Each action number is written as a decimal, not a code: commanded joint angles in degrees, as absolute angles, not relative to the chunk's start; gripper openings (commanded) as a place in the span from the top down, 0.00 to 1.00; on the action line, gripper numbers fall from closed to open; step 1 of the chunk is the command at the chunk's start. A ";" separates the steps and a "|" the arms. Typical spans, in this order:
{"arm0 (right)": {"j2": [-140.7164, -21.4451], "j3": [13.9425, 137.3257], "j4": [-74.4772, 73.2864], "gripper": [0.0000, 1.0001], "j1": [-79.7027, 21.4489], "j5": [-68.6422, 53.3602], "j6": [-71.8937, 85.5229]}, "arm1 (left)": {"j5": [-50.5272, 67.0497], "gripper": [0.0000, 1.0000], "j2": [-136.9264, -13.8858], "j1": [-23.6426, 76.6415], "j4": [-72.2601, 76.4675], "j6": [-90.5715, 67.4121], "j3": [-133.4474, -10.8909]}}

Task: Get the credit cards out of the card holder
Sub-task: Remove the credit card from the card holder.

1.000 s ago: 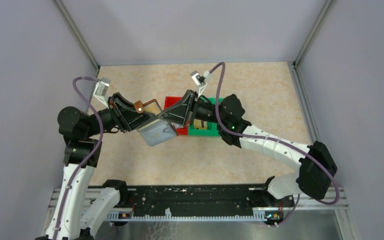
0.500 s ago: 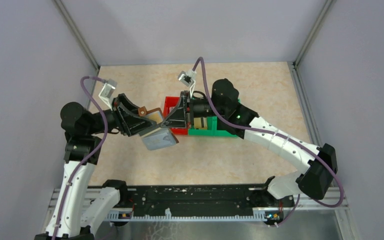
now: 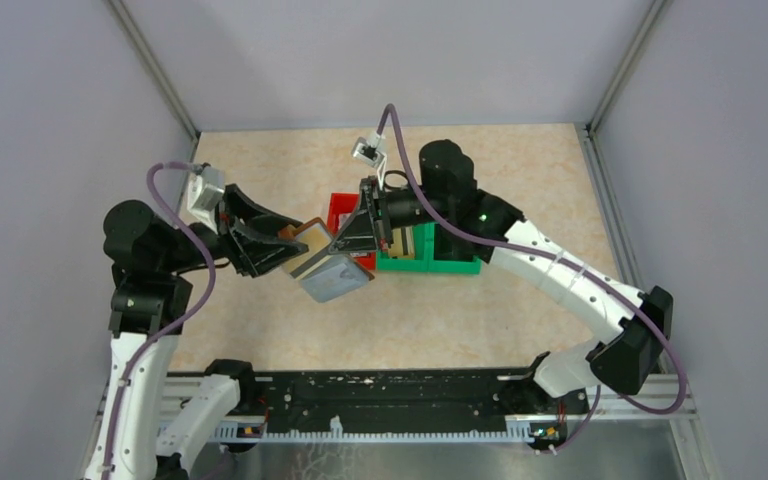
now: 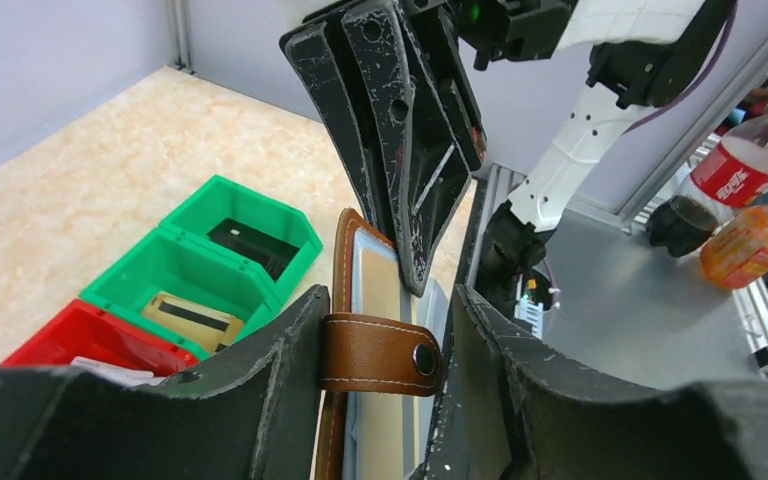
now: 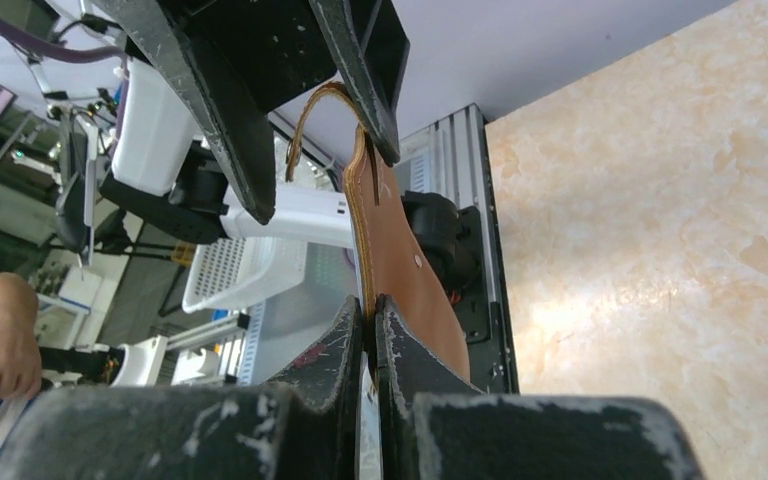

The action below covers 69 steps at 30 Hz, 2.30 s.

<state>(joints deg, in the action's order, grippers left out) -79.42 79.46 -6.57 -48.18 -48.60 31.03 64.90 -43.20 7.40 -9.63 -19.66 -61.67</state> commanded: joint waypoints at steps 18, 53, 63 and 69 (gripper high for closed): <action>-82.78 91.30 -23.18 1.00 -47.72 -52.64 19.71 | 75.15 0.43 -43.24 7.65 -41.15 16.59 -61.22; -82.44 88.49 -21.92 1.00 -49.18 -54.31 17.89 | 76.76 0.76 -43.17 7.65 5.77 -39.25 -53.44; -80.74 87.03 -20.29 1.00 -48.63 -53.69 18.32 | 76.48 0.75 -43.26 7.65 17.70 -54.27 -50.12; -80.16 86.30 -19.20 1.00 -48.31 -53.39 18.66 | 75.44 0.89 -43.07 7.65 19.61 -57.65 -49.20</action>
